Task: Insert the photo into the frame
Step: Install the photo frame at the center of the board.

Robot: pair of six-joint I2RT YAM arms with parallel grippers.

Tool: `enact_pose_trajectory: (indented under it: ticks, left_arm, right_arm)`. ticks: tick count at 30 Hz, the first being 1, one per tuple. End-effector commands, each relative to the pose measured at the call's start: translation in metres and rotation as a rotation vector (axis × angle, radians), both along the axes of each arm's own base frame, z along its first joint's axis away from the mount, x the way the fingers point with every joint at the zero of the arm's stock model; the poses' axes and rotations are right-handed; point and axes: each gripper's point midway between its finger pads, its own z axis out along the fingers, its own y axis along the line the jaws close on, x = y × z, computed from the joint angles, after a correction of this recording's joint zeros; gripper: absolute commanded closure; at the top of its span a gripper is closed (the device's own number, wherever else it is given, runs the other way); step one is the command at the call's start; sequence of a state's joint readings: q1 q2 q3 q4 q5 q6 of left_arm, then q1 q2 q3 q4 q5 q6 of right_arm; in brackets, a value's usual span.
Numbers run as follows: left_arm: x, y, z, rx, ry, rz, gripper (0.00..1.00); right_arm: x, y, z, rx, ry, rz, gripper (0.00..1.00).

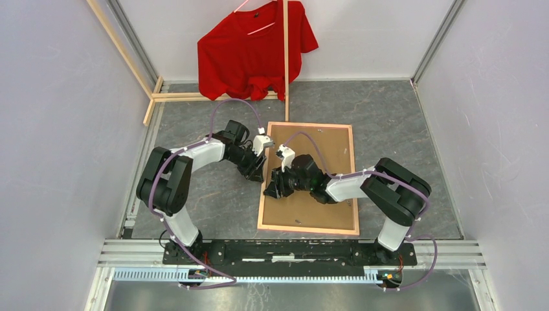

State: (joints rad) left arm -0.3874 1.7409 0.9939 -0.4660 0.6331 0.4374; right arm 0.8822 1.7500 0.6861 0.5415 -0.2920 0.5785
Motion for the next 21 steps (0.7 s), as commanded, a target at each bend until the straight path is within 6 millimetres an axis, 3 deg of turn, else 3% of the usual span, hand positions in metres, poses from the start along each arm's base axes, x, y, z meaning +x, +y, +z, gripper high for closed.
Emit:
enact_pose_trajectory:
  ticks: [1,21]
  left_arm:
    - [0.010,-0.004,0.005,-0.017,-0.007,0.023,0.46]
    - [0.010,-0.002,0.003,-0.008,-0.009,0.026,0.48]
  right_arm:
    - [-0.007,0.004,-0.005,-0.001,0.007,0.032,0.50]
    - [-0.017,0.009,-0.010,0.011,0.039,0.051,0.55]
